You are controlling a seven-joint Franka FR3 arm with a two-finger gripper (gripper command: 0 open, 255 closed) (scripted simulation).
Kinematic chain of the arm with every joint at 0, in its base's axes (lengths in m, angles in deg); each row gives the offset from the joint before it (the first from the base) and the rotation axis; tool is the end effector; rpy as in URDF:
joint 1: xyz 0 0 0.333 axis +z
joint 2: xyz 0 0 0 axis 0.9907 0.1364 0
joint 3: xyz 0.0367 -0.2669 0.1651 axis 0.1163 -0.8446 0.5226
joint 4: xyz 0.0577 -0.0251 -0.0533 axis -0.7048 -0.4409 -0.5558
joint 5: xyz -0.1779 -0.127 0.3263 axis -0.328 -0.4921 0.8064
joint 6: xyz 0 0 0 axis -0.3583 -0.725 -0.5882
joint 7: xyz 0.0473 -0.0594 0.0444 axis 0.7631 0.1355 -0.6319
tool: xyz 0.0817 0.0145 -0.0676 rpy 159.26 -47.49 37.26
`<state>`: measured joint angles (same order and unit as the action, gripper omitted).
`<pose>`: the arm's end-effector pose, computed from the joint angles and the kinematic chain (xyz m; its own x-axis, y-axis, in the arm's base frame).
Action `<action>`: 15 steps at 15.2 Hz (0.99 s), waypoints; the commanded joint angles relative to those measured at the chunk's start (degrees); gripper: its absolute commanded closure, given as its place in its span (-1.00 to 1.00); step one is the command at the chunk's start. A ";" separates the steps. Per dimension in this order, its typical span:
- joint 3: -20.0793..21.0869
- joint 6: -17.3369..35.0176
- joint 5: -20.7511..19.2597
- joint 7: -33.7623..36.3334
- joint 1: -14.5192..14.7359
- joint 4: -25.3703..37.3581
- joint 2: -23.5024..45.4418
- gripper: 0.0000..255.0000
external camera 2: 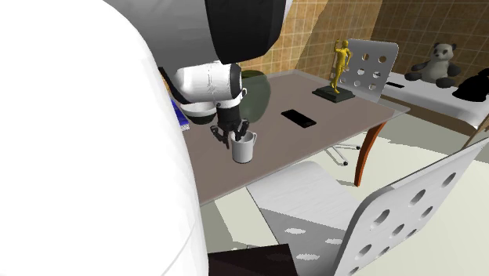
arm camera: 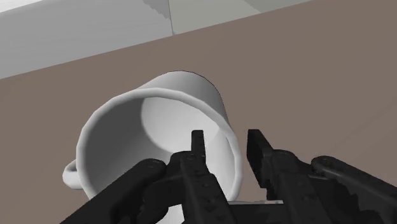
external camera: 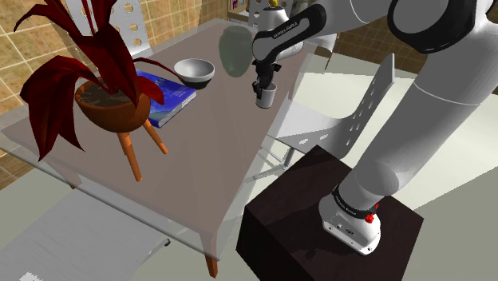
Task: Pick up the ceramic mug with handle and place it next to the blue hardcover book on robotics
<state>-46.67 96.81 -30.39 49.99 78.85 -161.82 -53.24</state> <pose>0.5404 -0.0899 0.3508 0.9817 0.1902 -0.0058 0.1902 -0.9793 0.0700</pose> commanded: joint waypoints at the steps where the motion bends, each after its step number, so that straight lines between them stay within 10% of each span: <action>1: 0.00 0.00 0.00 0.00 0.00 0.00 0.00 1.00; 15: 0.04 -5.15 -0.06 -0.19 0.08 2.35 -2.81 1.00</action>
<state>-46.65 92.40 -30.44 49.80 78.90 -159.86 -55.72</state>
